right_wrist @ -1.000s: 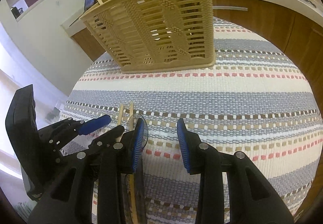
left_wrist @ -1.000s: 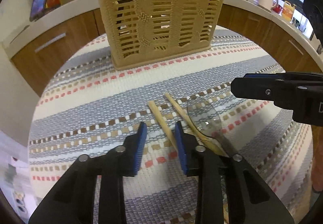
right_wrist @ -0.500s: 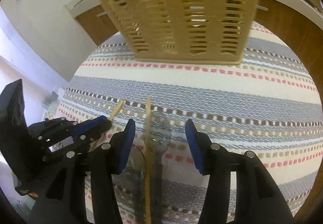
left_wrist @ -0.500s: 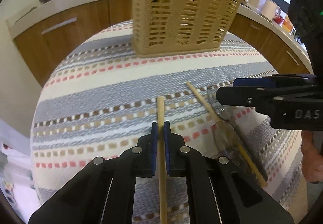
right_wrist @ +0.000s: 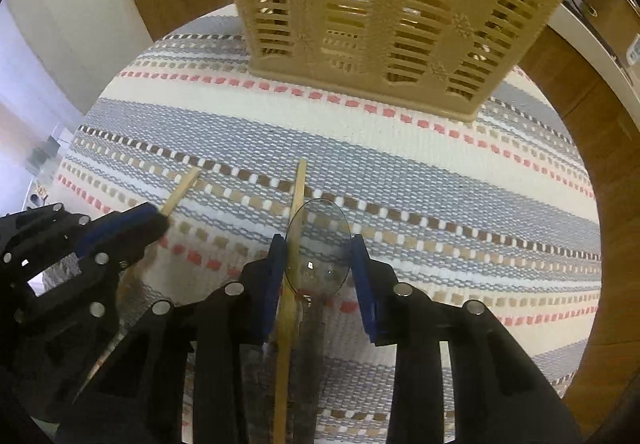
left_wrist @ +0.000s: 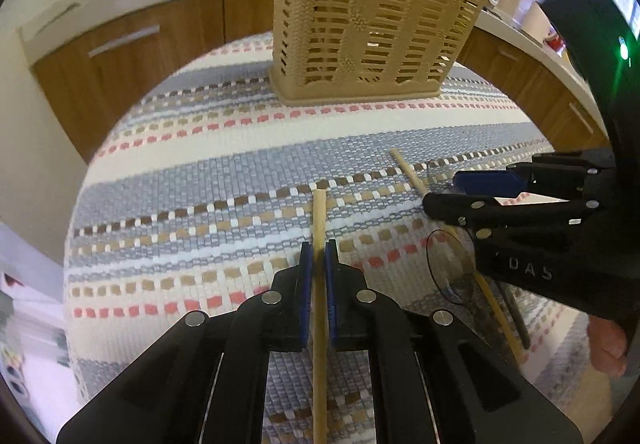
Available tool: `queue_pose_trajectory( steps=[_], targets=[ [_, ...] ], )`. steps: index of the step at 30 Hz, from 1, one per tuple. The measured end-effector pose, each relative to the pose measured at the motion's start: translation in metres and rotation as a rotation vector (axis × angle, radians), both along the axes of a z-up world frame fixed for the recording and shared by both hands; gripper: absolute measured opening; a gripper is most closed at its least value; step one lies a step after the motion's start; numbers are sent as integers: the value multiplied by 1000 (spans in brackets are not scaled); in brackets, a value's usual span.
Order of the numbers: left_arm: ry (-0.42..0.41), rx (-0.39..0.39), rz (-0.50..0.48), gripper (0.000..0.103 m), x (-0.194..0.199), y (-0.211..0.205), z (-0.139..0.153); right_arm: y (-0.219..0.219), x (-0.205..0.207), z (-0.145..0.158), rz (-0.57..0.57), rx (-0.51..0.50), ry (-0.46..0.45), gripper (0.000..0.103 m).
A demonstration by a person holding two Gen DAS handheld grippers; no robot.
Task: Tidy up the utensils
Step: 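Lift the chopstick over the basket with the left tool while the right tool lifts the spoon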
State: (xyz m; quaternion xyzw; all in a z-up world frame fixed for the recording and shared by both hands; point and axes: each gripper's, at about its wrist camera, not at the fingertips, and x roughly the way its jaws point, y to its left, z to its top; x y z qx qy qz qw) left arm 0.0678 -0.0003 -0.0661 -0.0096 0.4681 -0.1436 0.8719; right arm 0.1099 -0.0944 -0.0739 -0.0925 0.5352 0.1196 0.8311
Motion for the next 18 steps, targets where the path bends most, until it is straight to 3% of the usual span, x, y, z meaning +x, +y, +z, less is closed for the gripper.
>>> queue_pose_trajectory(
  steps=[8,11,14,18],
  targets=[
    [149,-169,85,7,8,20,0,-49,3,-2,-82,86,35,30],
    [183,-173,75,23,16,19,4,-55,1,0,-64,96,44,30],
    [170,-85,55,28,28,11,10,-62,-1,2,-52,131,56,30],
    [210,63,-76,32,42,-15,11,-77,-1,5,-55,145,57,30]
  ],
)
